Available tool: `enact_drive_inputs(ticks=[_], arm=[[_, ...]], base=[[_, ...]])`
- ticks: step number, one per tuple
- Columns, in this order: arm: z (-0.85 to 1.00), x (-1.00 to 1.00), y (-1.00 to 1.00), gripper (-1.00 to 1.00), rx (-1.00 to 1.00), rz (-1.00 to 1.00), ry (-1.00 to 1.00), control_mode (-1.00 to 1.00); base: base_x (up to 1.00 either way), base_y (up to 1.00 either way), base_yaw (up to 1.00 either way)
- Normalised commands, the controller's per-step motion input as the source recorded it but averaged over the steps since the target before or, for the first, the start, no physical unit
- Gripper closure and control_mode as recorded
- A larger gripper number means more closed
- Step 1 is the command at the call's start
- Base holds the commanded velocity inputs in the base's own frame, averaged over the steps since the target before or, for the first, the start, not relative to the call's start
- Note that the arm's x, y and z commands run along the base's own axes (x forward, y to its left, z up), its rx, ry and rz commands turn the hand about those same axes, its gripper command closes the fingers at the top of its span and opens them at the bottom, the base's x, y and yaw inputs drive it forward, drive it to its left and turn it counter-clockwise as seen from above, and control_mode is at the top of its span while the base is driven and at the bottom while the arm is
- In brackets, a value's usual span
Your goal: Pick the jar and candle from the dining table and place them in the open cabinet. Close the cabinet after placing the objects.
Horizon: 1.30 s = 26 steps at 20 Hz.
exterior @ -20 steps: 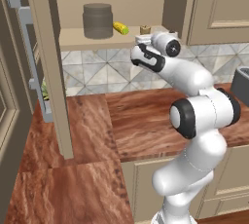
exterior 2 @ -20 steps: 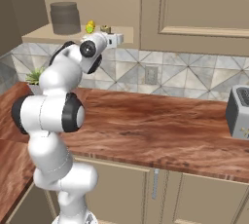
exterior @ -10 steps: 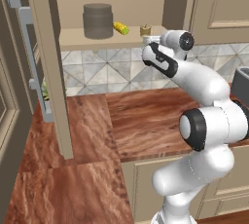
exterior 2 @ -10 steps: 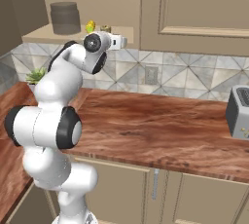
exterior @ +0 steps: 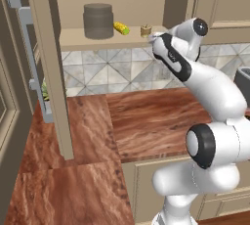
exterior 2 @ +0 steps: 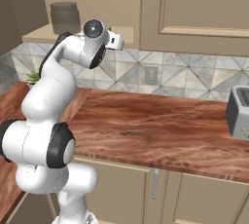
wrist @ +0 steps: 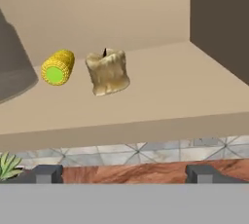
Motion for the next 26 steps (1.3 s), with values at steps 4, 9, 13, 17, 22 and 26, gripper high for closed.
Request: enact_drive_inputs(ticks=[4, 9, 13, 17, 22, 26], arm=[[0.00, -0.75, 0.00, -1.00, 0.00, 0.18, -0.04, -1.00], [0.00, -0.90, 0.00, -1.00, -0.15, 0.23, -0.15, -1.00], [-0.01, -1.00, 0.00, -1.00, -0.23, 0.20, -0.14, -1.00], [-0.03, -1.00, 0.01, -1.00, -0.22, 0.17, -0.10, -1.00], [-0.08, -0.66, 0.20, -1.00, -0.22, 0.07, -0.01, -1.00], [0.00, -0.53, 0.31, -1.00, -0.28, 0.00, 0.00, -1.00]], base=[[0.00, 0.00, 0.00], [0.00, 0.00, 0.00], [0.00, 0.00, 0.00], [0.00, 0.00, 0.00], [0.00, 0.00, 0.00], [0.00, 0.00, 0.00]])
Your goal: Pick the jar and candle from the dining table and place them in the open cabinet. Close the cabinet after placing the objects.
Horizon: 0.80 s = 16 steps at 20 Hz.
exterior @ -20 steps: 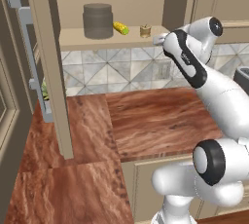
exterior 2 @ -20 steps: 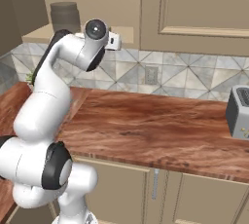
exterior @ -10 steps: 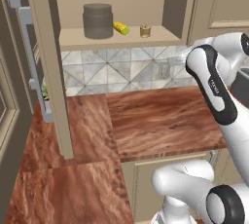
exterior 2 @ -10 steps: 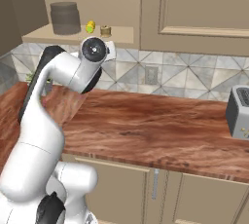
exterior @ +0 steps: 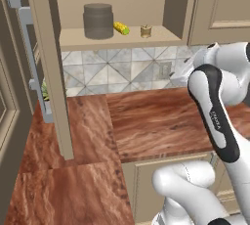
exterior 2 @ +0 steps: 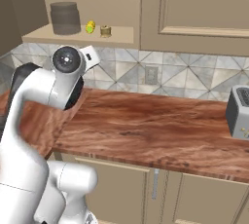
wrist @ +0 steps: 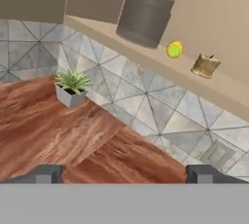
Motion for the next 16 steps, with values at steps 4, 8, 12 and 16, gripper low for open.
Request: enact_drive_inputs(ticks=[4, 8, 12, 16], arm=[[0.00, -0.83, 0.15, -1.00, -0.38, 0.01, -0.05, -1.00], [0.00, -0.86, 0.00, -1.00, -0.32, 0.04, -0.09, -1.00], [0.00, -0.99, 0.00, -1.00, -0.27, 0.05, -0.09, -1.00], [0.01, -1.00, 0.00, -1.00, -0.23, 0.06, -0.12, -1.00]], base=[[0.00, 0.00, 0.00], [0.00, 0.00, 0.00], [0.00, 0.00, 0.00], [0.00, 0.00, 0.00]])
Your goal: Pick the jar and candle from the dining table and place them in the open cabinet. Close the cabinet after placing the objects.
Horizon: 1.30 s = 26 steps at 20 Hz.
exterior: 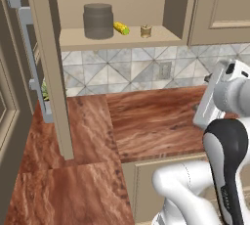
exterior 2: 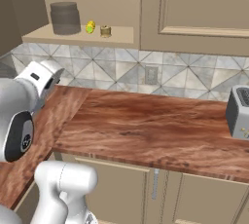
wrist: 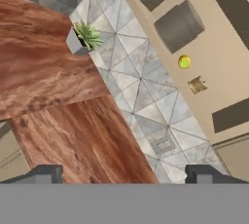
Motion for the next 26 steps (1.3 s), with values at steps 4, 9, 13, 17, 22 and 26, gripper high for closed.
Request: enact_drive_inputs(ticks=[4, 9, 13, 17, 22, 26], arm=[[0.08, -0.91, 0.03, -1.00, -0.23, 0.02, -0.13, -1.00], [0.16, -0.93, 0.19, -1.00, -0.20, 0.00, -0.11, -1.00], [0.18, -0.83, 0.19, -1.00, -0.11, 0.00, -0.08, -1.00], [0.37, -0.59, 0.14, -1.00, 0.00, 0.00, -0.04, -1.00], [0.30, -0.57, 0.24, -1.00, 0.00, 0.00, -0.03, -1.00], [0.10, -0.43, 0.43, -1.00, 0.00, 0.00, -0.02, -1.00]], base=[[0.00, 0.00, 0.00], [0.00, 0.00, 0.00], [0.00, 0.00, 0.00], [0.00, 0.00, 0.00], [0.00, 0.00, 0.00], [0.00, 0.00, 0.00]])
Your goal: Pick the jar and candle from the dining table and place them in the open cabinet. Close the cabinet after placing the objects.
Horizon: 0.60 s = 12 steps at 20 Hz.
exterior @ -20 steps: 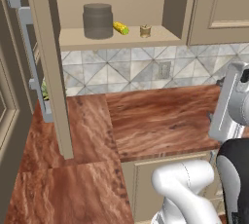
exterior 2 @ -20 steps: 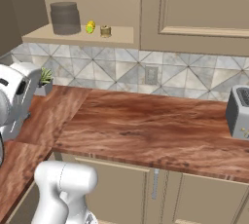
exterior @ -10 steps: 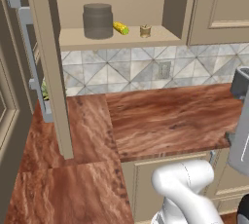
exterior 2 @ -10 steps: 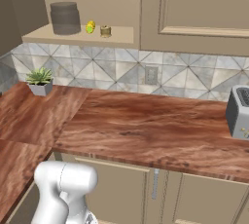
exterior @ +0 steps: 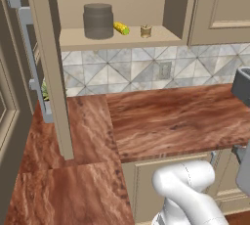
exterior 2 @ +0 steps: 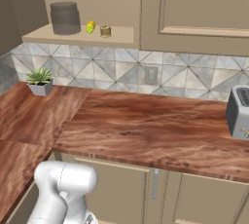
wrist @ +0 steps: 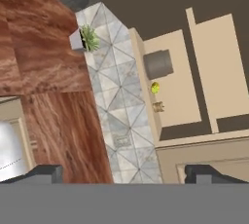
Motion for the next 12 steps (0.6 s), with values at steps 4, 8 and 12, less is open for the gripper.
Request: enact_drive_inputs(ticks=[4, 8, 12], arm=[[0.07, -0.41, 0.46, -1.00, -0.02, 0.00, -0.04, -1.00], [0.15, -0.59, 0.34, -1.00, -0.07, 0.02, -0.09, -1.00], [0.04, -0.59, 0.25, -1.00, -0.03, 0.13, -0.08, -1.00]], base=[[0.00, 0.00, 0.00], [0.00, 0.00, 0.00], [0.00, 0.00, 0.00]])
